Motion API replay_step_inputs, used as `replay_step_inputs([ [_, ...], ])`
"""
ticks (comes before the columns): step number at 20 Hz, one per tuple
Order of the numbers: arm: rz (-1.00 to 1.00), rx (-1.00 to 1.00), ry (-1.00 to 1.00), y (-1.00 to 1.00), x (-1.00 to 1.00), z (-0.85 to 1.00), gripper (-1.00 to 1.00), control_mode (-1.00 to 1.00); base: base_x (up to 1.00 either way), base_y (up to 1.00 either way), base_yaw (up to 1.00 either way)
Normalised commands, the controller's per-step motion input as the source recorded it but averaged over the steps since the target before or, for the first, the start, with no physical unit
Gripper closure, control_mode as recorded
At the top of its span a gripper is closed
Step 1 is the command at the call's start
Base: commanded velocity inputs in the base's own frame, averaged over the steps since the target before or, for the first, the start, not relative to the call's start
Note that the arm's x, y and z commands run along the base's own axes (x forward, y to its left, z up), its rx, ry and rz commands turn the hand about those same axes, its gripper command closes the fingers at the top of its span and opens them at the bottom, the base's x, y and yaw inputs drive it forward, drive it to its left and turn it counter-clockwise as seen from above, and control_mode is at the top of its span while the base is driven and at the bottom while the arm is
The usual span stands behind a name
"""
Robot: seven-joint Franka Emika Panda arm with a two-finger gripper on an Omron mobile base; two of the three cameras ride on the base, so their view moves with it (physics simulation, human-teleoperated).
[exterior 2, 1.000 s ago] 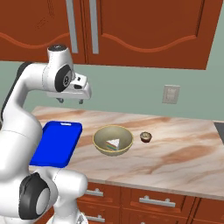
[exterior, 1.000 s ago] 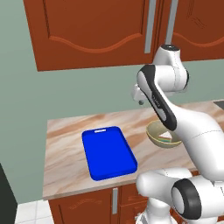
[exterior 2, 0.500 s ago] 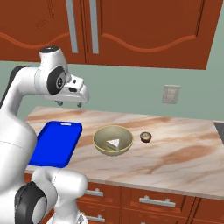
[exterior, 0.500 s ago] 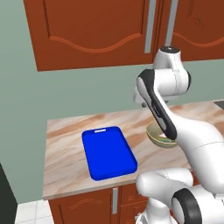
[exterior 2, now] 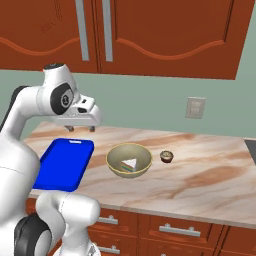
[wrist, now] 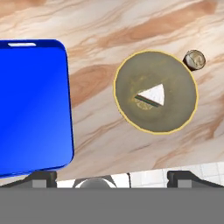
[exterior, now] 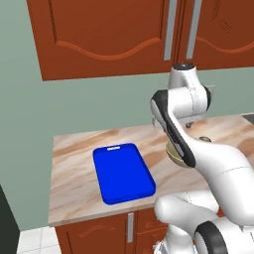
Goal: Place the bowl with cake and the cupcake onto the tray.
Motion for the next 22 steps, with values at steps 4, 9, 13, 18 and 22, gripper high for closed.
replay_step_inputs([
  [4,0.01,-0.01,0.03,-0.13,0.00,-0.42,-1.00,-1.00,0.00,0.00,0.00],
  [9,0.01,-0.03,0.00,-0.07,0.03,-0.46,-1.00,-1.00,0.00,0.00,0.00],
  [13,0.00,-0.11,-0.03,0.07,0.06,-0.56,-1.00,-1.00,0.00,0.00,0.00],
  [18,0.00,-0.02,-0.01,0.00,0.09,-0.49,-1.00,-1.00,0.00,0.00,0.00],
  [22,0.00,0.00,0.00,-0.11,0.28,-0.36,-1.00,-1.00,0.00,0.00,0.00],
])
